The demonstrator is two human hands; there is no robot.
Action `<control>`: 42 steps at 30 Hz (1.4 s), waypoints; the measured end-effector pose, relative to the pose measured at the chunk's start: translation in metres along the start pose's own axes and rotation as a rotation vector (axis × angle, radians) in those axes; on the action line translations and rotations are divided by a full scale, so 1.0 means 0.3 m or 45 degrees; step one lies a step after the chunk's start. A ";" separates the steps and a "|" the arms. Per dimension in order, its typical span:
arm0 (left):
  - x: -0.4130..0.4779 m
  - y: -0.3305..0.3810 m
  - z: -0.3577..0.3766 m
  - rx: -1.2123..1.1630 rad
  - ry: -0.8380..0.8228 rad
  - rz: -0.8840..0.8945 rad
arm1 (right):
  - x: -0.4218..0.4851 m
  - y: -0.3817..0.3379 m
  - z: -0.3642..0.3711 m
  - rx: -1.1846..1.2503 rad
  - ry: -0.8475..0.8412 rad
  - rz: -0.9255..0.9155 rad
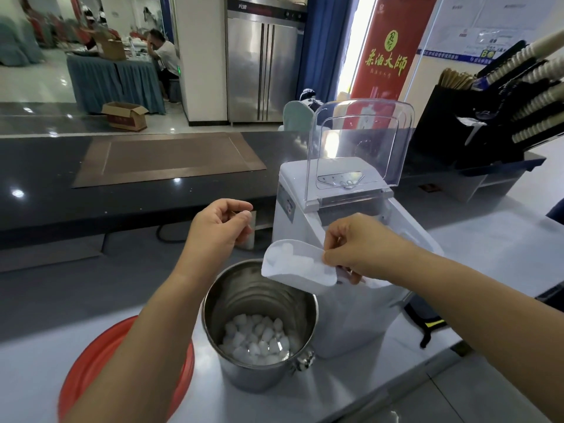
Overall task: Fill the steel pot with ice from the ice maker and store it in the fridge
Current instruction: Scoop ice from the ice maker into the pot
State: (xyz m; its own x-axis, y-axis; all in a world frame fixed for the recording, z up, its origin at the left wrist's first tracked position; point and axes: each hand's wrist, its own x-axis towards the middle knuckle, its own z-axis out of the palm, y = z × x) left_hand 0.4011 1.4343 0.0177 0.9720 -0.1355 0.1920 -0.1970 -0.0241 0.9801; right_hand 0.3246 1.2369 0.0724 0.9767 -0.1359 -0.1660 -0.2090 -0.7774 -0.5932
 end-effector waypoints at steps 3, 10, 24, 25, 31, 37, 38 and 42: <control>-0.007 -0.011 -0.034 -0.015 -0.003 -0.021 | 0.006 -0.011 0.069 -0.092 -0.050 0.017; -0.017 -0.041 -0.095 0.008 -0.005 -0.041 | 0.038 -0.049 0.231 -0.464 -0.238 0.048; -0.003 -0.086 -0.151 -0.007 0.029 -0.061 | 0.148 -0.083 0.387 -0.917 -0.215 -0.039; -0.002 -0.088 -0.149 -0.003 0.029 -0.062 | 0.152 -0.081 0.384 -0.926 -0.203 -0.047; 0.011 -0.083 -0.121 0.009 0.033 -0.059 | 0.151 -0.073 0.337 -0.904 -0.091 -0.100; 0.031 -0.061 -0.059 0.004 0.015 -0.042 | 0.093 -0.102 0.221 -0.809 0.015 -0.227; 0.035 -0.056 -0.045 -0.006 0.014 -0.040 | 0.082 -0.107 0.194 -0.796 0.048 -0.246; 0.053 -0.041 0.018 -0.011 0.012 -0.035 | 0.057 -0.102 0.066 -0.698 0.175 -0.223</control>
State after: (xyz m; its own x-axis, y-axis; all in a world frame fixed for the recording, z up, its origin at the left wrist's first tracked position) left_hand 0.4182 1.4271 0.0084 0.9782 -0.1257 0.1651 -0.1688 -0.0190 0.9855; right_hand 0.3467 1.2706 0.0722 0.9994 -0.0266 0.0233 -0.0241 -0.9944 -0.1029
